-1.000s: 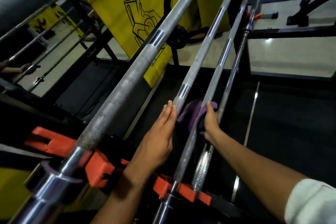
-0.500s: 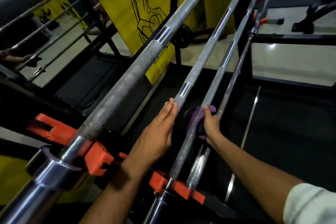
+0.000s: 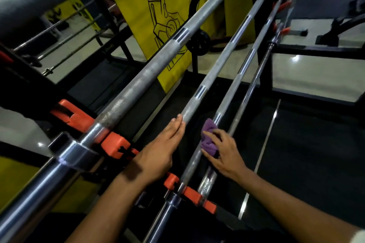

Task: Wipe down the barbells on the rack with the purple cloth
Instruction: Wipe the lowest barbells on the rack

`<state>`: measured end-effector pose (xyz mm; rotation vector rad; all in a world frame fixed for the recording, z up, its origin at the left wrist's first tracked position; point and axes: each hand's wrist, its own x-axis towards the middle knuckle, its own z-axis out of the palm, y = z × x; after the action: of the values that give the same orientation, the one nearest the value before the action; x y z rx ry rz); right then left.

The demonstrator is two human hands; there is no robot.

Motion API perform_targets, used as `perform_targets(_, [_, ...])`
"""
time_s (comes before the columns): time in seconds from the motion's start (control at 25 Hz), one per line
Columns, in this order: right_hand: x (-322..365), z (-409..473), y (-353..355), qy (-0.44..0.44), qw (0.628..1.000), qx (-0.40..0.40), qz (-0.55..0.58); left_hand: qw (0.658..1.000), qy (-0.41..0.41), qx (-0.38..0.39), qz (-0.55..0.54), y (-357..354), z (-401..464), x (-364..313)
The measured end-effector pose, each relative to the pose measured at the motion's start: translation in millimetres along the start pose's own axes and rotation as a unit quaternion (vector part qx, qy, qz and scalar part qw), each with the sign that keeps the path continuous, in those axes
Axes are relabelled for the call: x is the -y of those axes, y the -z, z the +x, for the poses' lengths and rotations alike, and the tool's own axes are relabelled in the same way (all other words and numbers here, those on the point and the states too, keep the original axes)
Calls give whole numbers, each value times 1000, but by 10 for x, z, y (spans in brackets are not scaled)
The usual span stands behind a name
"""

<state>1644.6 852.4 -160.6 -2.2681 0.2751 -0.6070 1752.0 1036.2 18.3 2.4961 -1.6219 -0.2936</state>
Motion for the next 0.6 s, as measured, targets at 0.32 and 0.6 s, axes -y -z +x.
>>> perform_targets(0.32, [94,36,-484,124,980,66,-144,999,6,-20,26,6,15,-66])
perform_targets(0.6, [54,106,-447,271,937,156,-158,1000,5,-25,11,31,-7,-96])
